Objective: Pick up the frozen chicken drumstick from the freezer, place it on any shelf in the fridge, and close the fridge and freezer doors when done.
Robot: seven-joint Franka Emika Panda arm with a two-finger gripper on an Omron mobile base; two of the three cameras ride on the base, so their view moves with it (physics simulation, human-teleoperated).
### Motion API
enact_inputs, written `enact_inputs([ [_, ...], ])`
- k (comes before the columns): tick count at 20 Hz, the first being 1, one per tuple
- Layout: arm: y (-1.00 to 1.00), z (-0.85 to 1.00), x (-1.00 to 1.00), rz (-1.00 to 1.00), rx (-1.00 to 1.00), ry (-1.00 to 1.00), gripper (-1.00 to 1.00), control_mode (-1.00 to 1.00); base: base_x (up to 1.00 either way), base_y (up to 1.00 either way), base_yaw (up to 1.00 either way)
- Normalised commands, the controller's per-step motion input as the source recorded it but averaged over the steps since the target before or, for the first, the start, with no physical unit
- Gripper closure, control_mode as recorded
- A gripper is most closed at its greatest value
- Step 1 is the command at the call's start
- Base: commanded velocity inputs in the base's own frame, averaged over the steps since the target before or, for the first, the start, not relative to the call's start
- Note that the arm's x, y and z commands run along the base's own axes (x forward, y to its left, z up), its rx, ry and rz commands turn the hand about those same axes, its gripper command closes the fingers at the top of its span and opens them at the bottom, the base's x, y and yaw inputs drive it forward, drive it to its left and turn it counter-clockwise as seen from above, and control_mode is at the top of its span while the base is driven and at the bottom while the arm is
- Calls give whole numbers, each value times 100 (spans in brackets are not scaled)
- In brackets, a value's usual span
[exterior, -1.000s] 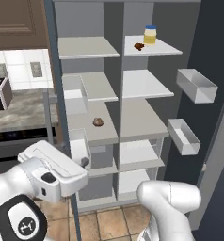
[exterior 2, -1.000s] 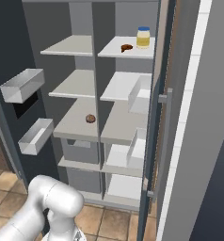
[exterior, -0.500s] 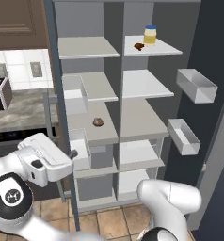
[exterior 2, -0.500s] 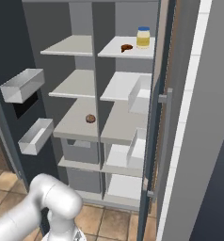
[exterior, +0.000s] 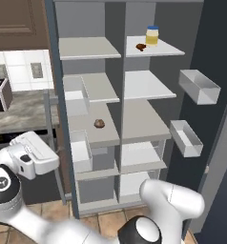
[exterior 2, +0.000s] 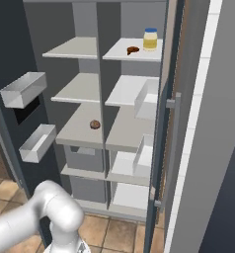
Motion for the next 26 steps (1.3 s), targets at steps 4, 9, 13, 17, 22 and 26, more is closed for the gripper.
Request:
enact_inputs([
  [4,12,-19,62,1,0,0,-100,-100,0,0,0],
  [9,9,-20,61,4,-1,0,-100,-100,0,0,0],
  [13,1,-16,68,4,-1,0,-100,-100,0,0,0],
  [17,0,-10,70,5,-4,0,-100,-100,0,0,0],
  [22,0,-6,69,5,-4,0,-100,-100,0,0,0],
  [26,-3,-1,58,7,-2,0,-100,-100,0,0,0],
])
